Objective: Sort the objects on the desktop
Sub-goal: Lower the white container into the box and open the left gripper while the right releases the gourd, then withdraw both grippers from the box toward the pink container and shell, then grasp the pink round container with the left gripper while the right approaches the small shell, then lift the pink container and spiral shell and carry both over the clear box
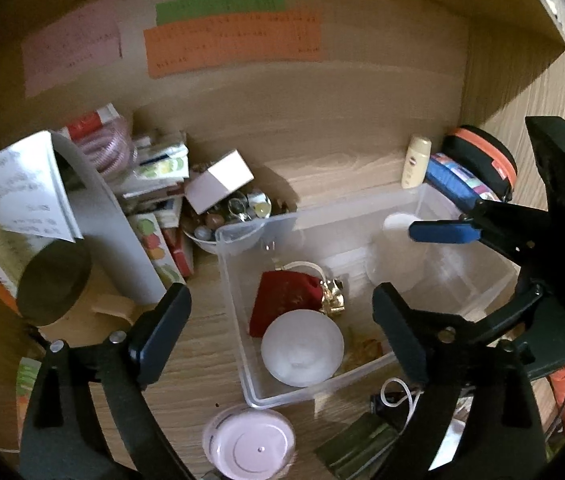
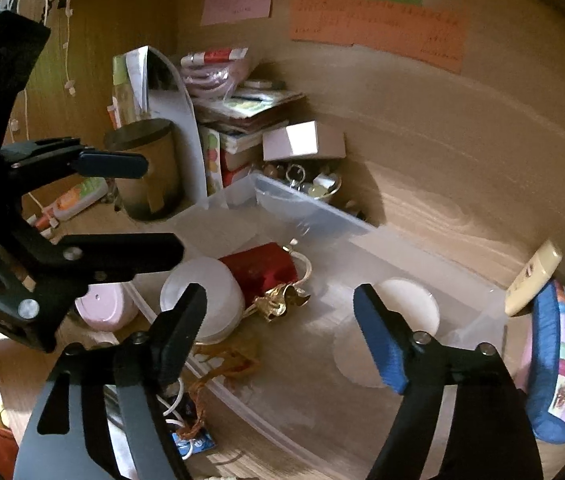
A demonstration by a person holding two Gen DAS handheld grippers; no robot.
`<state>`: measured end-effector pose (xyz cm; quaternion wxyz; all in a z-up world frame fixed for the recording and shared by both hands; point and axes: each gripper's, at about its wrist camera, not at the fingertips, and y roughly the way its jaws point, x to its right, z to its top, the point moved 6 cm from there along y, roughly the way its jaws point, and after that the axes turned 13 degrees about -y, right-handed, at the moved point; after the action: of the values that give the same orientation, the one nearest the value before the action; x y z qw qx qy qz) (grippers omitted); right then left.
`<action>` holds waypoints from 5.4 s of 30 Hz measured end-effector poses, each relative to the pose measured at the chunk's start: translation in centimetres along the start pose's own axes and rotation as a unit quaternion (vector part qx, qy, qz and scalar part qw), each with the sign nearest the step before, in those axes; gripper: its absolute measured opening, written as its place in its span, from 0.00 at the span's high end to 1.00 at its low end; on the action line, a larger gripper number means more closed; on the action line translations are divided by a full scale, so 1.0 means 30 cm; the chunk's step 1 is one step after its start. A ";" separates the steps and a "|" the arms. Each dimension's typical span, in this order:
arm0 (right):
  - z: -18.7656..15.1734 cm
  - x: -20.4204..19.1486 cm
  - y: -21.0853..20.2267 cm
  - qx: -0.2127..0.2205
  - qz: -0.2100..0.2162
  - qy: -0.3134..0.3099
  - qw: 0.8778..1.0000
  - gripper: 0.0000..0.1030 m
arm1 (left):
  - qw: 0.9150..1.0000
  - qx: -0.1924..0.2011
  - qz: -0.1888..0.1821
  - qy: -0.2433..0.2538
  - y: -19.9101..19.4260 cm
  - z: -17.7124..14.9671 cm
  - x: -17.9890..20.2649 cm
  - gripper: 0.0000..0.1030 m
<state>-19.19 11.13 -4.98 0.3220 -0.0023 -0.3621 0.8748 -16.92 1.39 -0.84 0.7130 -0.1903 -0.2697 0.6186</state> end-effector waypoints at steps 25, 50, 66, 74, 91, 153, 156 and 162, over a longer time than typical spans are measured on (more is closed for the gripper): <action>0.013 0.042 -0.185 0.001 -0.155 0.005 0.988 0.09 | 0.997 0.064 0.007 -0.043 -0.236 -0.056 -0.120 0.05; -0.148 -0.197 -0.190 -0.047 -0.125 0.023 0.991 0.08 | 0.998 -0.017 0.003 -0.065 -0.138 -0.332 -0.232 0.05; -0.326 -0.160 -0.173 -0.076 -0.080 0.127 0.986 0.15 | 0.993 -0.068 -0.012 -0.093 0.032 -0.318 -0.263 0.05; -0.378 -0.171 -0.116 -0.117 -0.046 0.119 0.985 0.49 | 0.993 -0.079 -0.013 -0.087 0.078 -0.331 -0.250 0.05; -0.367 -0.203 -0.079 -0.116 -0.014 0.104 0.988 0.74 | 0.987 -0.119 -0.026 -0.106 0.133 -0.346 -0.254 0.27; -0.188 0.084 -0.308 0.009 -0.094 0.120 0.988 0.83 | 0.998 0.023 0.013 -0.062 -0.141 -0.108 -0.139 0.61; -0.176 0.112 -0.306 0.011 -0.097 0.117 0.988 0.83 | 0.998 0.026 0.003 -0.063 -0.141 -0.073 -0.122 0.61; -0.163 0.150 -0.274 0.008 -0.092 0.112 0.989 0.83 | 0.998 0.023 -0.014 -0.062 -0.101 -0.010 -0.081 0.61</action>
<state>-16.96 21.13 -2.33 0.4394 -0.0646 -0.3159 0.8384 -14.58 -1.47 0.40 0.7078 -0.1313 -0.3014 0.6253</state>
